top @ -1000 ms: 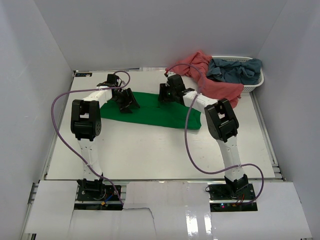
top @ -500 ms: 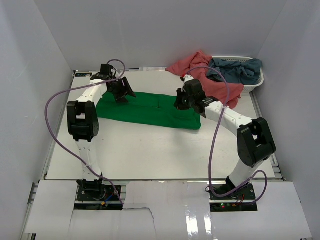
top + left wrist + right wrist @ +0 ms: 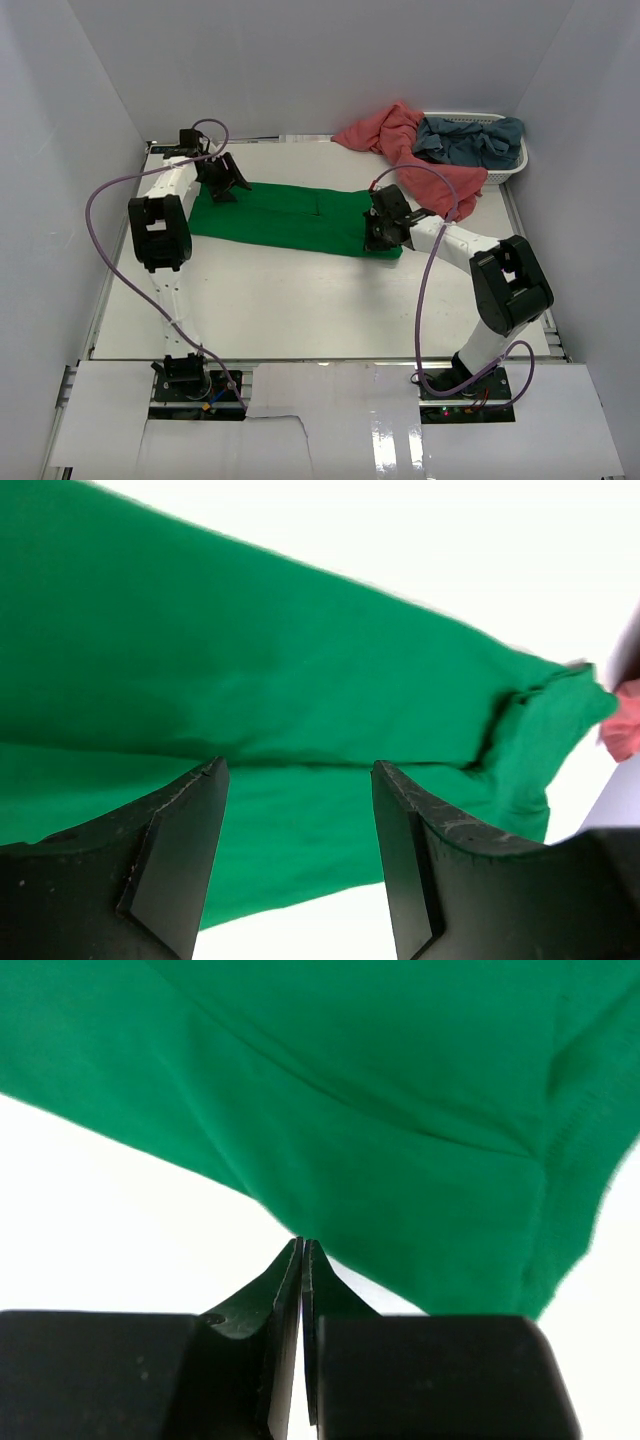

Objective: Fold and stack the t-shirts
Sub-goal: Rotate the tshirt 90 degrees

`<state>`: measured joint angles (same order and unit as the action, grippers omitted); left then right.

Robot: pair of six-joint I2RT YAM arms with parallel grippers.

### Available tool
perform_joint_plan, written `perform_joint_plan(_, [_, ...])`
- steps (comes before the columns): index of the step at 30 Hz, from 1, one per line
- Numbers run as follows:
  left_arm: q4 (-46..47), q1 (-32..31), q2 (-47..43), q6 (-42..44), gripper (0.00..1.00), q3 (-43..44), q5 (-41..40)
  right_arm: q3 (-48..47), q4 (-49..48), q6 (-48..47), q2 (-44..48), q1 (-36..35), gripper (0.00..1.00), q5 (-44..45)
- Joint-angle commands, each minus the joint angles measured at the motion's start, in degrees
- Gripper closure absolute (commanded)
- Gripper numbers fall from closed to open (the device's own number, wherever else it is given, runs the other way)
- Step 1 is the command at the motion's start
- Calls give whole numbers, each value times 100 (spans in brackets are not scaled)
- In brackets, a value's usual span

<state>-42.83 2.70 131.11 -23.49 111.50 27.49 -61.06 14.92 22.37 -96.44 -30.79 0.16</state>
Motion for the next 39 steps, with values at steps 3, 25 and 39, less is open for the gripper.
perform_joint_plan(3, [-33,-6,230,134,30,188,11,-3,354,171,73,99,92,598])
perform_joint_plan(25, [-120,3,-23,213,31,-594,-1025,-599,1031,101,-937,407,92,1188])
perform_joint_plan(39, [20,134,-946,20,30,-2562,-1553,-1839,1180,-224,-1807,855,92,775])
